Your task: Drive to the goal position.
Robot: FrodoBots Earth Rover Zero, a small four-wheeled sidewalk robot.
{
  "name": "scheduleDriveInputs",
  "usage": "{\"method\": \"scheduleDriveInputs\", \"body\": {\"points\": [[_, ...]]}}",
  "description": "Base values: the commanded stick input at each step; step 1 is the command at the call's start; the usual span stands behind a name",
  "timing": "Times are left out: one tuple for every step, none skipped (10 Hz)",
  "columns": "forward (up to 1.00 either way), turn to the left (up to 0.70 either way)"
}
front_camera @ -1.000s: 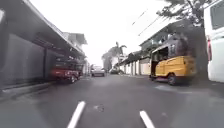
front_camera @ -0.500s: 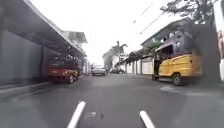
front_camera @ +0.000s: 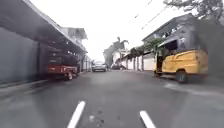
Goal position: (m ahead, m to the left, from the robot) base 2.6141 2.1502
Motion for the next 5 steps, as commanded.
{"method": "scheduleDriveInputs", "body": {"points": [[0.70, -0.12], [0.70, 0.00], [0.70, 0.00], [0.70, 0.00], [0.70, 0.00]]}}
